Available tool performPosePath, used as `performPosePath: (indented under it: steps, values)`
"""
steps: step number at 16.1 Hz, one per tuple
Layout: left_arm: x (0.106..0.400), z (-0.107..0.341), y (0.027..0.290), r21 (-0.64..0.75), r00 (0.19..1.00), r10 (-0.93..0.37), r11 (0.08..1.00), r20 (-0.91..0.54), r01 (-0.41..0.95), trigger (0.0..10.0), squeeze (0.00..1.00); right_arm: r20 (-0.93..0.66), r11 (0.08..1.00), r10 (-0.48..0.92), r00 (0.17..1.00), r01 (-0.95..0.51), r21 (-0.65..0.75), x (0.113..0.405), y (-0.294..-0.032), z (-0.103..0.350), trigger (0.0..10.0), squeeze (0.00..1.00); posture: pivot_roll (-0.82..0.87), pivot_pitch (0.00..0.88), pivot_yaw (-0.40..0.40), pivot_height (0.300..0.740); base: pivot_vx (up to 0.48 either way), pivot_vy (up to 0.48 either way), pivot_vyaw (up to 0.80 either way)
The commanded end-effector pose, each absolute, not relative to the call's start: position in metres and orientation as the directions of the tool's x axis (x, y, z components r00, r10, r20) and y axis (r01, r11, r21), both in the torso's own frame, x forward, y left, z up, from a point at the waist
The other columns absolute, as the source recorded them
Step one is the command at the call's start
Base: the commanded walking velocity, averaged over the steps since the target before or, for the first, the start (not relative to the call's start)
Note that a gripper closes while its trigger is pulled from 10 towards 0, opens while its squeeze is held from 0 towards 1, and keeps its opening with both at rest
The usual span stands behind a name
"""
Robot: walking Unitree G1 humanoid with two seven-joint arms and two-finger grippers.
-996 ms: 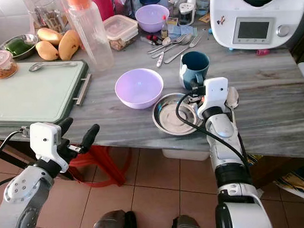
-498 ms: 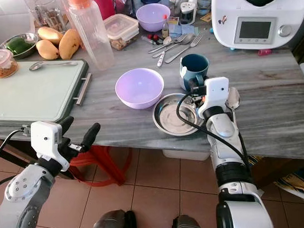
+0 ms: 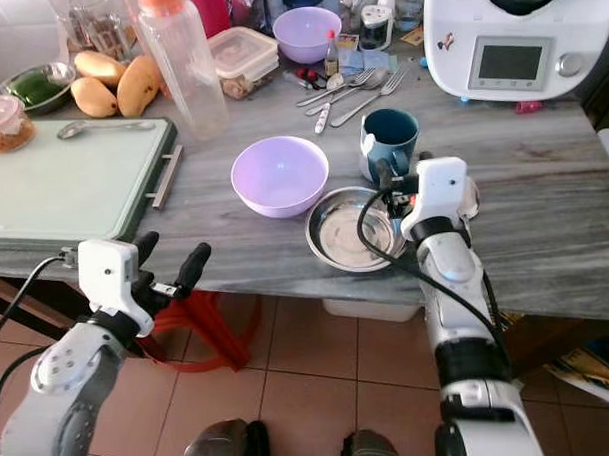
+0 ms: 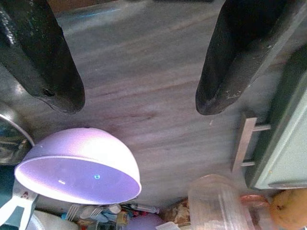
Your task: Setting the table
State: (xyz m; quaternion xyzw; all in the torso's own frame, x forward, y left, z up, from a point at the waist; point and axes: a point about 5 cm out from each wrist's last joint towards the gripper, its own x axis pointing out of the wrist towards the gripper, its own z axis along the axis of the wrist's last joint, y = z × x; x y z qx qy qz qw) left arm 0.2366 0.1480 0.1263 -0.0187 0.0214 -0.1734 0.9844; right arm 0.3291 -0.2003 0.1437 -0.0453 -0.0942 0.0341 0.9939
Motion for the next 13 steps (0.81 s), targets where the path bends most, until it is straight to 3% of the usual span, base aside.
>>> performPosePath:
  steps: [1, 4, 5, 8, 13]
  values:
    - [0.239, 0.126, 0.148, -0.032, 0.944, -0.328, 0.944, -0.031, 0.327, 10.0, 0.00, 0.203, 0.994, 0.055, 0.978, -0.035, -0.099, 0.325, -0.201, 0.147, 10.0, 1.00, 0.08, 0.057, 0.050, 0.740, 0.000, 0.000, 0.00]
    - [0.244, 0.125, 0.143, -0.043, 0.945, -0.327, 0.945, -0.023, 0.326, 10.0, 0.00, 0.236, 0.997, 0.009, 0.972, 0.009, -0.077, 0.317, -0.204, 0.152, 10.0, 1.00, 0.06, 0.048, 0.050, 0.740, 0.000, 0.000, 0.00]
    - [0.256, 0.130, 0.144, -0.021, 0.971, -0.237, 0.971, -0.006, 0.237, 10.0, 0.00, 0.262, 0.998, -0.019, 0.965, 0.034, -0.053, 0.311, -0.201, 0.160, 10.0, 1.00, 0.04, 0.049, 0.058, 0.740, 0.000, 0.000, 0.00]
    - [0.271, 0.140, 0.145, -0.024, 0.988, -0.148, 0.989, 0.044, 0.149, 10.0, 0.00, 0.294, 0.995, -0.096, 0.951, 0.103, -0.010, 0.303, -0.200, 0.173, 10.0, 1.00, 0.02, 0.033, 0.044, 0.740, 0.000, 0.000, 0.00]
    - [0.267, 0.117, 0.146, -0.022, 0.994, -0.113, 0.993, 0.007, 0.113, 10.0, 0.00, 0.249, 0.993, -0.111, 0.962, 0.118, -0.016, 0.272, -0.184, 0.157, 10.0, 1.00, -0.02, 0.000, 0.008, 0.740, 0.000, 0.000, 0.00]
